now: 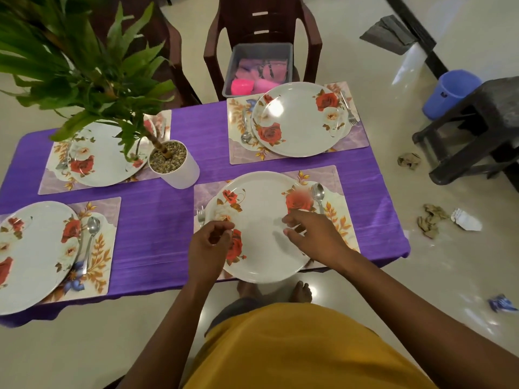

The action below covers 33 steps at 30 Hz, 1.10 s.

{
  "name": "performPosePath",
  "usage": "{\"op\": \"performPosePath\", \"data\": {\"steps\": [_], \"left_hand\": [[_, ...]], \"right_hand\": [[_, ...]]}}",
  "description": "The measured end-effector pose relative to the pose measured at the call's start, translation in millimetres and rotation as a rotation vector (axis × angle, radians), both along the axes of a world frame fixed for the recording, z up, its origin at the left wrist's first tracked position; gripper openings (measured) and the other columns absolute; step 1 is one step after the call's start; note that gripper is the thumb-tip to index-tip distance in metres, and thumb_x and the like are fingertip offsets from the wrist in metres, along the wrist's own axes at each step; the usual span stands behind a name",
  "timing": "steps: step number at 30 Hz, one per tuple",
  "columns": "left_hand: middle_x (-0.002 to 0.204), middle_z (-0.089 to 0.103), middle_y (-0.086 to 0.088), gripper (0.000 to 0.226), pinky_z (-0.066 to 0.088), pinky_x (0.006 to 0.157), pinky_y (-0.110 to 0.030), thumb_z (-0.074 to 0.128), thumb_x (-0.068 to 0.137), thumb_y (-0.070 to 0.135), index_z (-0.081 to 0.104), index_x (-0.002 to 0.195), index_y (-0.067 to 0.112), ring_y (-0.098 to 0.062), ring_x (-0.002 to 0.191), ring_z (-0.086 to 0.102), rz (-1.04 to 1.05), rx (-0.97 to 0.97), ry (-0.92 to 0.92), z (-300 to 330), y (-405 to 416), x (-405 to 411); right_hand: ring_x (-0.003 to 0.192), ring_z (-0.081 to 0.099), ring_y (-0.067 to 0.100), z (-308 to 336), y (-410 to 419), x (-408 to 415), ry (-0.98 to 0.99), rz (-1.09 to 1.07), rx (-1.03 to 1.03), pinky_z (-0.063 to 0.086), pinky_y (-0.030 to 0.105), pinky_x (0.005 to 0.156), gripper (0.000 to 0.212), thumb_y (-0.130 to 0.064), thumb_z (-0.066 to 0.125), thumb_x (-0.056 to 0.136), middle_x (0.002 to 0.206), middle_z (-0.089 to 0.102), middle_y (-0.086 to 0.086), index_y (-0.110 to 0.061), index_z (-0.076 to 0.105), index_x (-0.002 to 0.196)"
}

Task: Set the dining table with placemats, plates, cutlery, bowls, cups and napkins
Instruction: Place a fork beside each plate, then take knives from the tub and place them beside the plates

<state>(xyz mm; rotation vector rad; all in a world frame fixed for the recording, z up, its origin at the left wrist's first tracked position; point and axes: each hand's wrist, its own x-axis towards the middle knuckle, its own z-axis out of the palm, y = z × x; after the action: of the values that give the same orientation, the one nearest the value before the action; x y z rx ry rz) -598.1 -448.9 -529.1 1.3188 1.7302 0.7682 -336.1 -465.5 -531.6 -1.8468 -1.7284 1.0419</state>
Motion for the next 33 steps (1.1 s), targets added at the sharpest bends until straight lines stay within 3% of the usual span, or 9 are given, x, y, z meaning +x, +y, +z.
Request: {"op": "performPosePath", "data": {"steps": [3, 7, 11, 15, 20, 23, 25, 28, 33], "left_hand": [[0.105, 0.076, 0.004, 0.013, 0.062, 0.087, -0.034, 0.065, 0.101, 0.015, 0.074, 0.108, 0.020, -0.015, 0.098, 0.072, -0.075, 0.000, -0.017, 10.7, -6.4, 22.7], [0.093, 0.078, 0.008, 0.020, 0.061, 0.077, -0.027, 0.063, 0.100, 0.009, 0.074, 0.102, 0.026, -0.013, 0.089, 0.073, -0.194, 0.004, -0.076, 18.5, -6.5, 47.4], [0.090, 0.078, 0.007, 0.026, 0.061, 0.074, -0.031, 0.061, 0.098, 0.004, 0.076, 0.101, 0.025, -0.014, 0.083, 0.074, -0.330, -0.033, -0.103, 16.6, 2.5, 62.5], [0.090, 0.078, 0.008, 0.032, 0.061, 0.078, -0.038, 0.058, 0.097, 0.004, 0.077, 0.099, 0.029, -0.012, 0.084, 0.073, -0.454, -0.075, -0.064, 14.6, 6.0, 80.3], [0.089, 0.078, 0.009, 0.020, 0.058, 0.078, -0.035, 0.062, 0.089, 0.015, 0.078, 0.096, 0.024, -0.009, 0.082, 0.073, -0.570, -0.099, -0.083, 18.5, 7.4, 121.3], [0.085, 0.079, 0.004, 0.022, 0.060, 0.074, -0.029, 0.062, 0.093, -0.002, 0.077, 0.095, 0.013, -0.012, 0.075, 0.075, -0.583, -0.150, -0.148, 25.3, 2.1, 156.5], [0.088, 0.078, -0.006, 0.020, 0.064, 0.073, -0.036, 0.062, 0.094, -0.004, 0.076, 0.097, 0.009, -0.023, 0.072, 0.076, -0.601, -0.194, -0.208, 27.4, -1.2, 181.8], [0.088, 0.076, -0.008, 0.020, 0.064, 0.063, -0.047, 0.067, 0.096, 0.008, 0.078, 0.095, 0.024, -0.028, 0.071, 0.069, -0.636, -0.201, -0.175, 15.7, -0.7, 226.8], [0.087, 0.078, 0.004, 0.020, 0.055, 0.074, -0.032, 0.068, 0.097, 0.005, 0.078, 0.098, 0.022, -0.012, 0.079, 0.072, -0.612, -0.163, -0.153, 2.0, -1.7, 318.0]], "right_hand": [[0.091, 0.069, 0.006, 3.7, -9.1, 10.3, 0.089, -0.059, -0.005, 0.059, 0.031, 0.084, 0.021, -0.032, 0.067, 0.098, 0.106, 0.075, -0.009, -0.026, 0.072, 0.118], [0.091, 0.068, 0.002, 14.4, -19.7, 23.8, 0.158, -0.165, -0.002, 0.052, 0.017, 0.079, 0.017, -0.023, 0.068, 0.098, 0.102, 0.075, -0.010, -0.022, 0.074, 0.114], [0.091, 0.068, 0.003, 21.4, -27.9, 37.7, 0.199, -0.274, 0.006, 0.056, 0.024, 0.080, 0.013, -0.022, 0.069, 0.096, 0.099, 0.074, -0.014, -0.028, 0.076, 0.107], [0.088, 0.067, 0.000, 27.5, -44.1, 51.7, 0.192, -0.414, -0.007, 0.052, 0.019, 0.074, 0.012, -0.021, 0.068, 0.097, 0.094, 0.072, -0.016, -0.027, 0.075, 0.104], [0.091, 0.068, 0.002, 25.1, -68.9, 80.5, 0.195, -0.545, -0.029, 0.057, 0.023, 0.079, 0.010, -0.023, 0.070, 0.097, 0.099, 0.074, -0.014, -0.027, 0.076, 0.104], [0.087, 0.067, -0.002, 25.2, -80.7, 105.9, 0.198, -0.591, -0.011, 0.055, 0.020, 0.079, 0.008, -0.024, 0.070, 0.096, 0.094, 0.073, -0.017, -0.028, 0.076, 0.099], [0.087, 0.068, 0.000, 22.1, -84.3, 127.2, 0.208, -0.622, -0.004, 0.057, 0.026, 0.082, 0.006, -0.025, 0.072, 0.095, 0.091, 0.074, -0.017, -0.028, 0.077, 0.097], [0.085, 0.070, 0.007, 16.4, -87.8, 170.7, 0.247, -0.646, -0.009, 0.060, 0.036, 0.084, 0.008, -0.024, 0.072, 0.094, 0.087, 0.074, -0.013, -0.029, 0.077, 0.093], [0.079, 0.070, 0.008, 11.9, -94.3, 263.8, 0.243, -0.581, -0.015, 0.059, 0.040, 0.083, 0.011, -0.021, 0.071, 0.092, 0.082, 0.073, -0.016, -0.029, 0.078, 0.093]]}}
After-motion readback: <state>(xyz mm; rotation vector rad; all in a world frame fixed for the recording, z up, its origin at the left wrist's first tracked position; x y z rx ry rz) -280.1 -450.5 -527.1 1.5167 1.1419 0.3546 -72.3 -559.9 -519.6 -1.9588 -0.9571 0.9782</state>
